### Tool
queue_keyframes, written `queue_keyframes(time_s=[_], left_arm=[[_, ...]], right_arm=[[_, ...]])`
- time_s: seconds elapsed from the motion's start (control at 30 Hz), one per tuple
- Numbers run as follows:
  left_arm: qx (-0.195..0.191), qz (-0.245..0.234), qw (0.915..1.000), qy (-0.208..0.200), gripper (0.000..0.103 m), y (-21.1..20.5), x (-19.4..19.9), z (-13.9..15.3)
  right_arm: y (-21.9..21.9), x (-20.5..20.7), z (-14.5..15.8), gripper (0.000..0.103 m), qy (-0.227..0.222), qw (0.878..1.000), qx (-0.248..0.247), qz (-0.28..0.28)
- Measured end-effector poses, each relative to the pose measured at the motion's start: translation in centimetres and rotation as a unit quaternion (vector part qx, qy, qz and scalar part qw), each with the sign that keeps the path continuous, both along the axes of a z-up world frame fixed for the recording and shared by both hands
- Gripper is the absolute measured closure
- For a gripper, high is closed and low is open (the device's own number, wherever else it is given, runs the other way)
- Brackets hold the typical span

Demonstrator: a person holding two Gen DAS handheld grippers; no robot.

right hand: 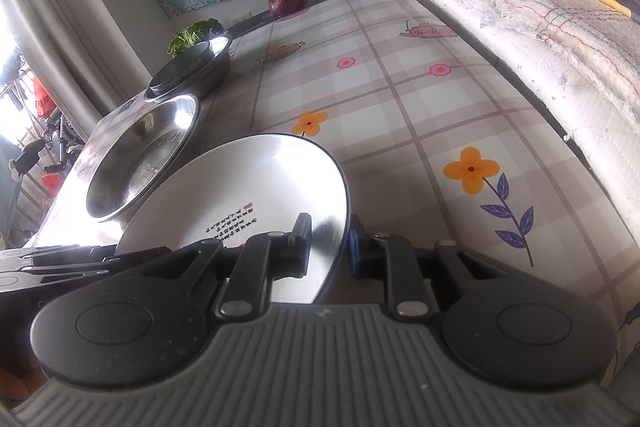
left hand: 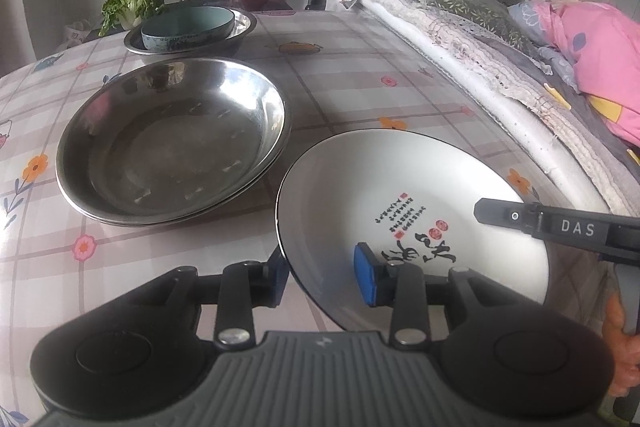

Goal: Organize plates and bowls
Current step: 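Carry the white plate with both tools over the steel basin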

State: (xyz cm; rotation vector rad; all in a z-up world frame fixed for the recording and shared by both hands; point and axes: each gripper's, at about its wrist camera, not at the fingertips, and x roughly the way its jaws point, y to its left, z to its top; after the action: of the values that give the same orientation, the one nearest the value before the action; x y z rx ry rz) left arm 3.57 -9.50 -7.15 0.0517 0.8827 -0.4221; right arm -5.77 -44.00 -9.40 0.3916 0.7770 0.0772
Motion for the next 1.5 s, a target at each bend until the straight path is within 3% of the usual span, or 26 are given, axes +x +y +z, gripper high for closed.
queue_keyframes(time_s=[0.67,1.5], left_arm=[[-0.004,-0.003,0.9998,-0.017,0.068,-0.1,-0.4,1.2],[-0.036,0.005,0.9976,-0.058,0.068,0.9,-0.1,4.0]], right_arm=[[-0.2,-0.3,1.1,0.085,-0.018,1.0,-0.009,-0.005],[0.1,-0.3,4.6,0.085,-0.057,0.998,-0.013,-0.013]])
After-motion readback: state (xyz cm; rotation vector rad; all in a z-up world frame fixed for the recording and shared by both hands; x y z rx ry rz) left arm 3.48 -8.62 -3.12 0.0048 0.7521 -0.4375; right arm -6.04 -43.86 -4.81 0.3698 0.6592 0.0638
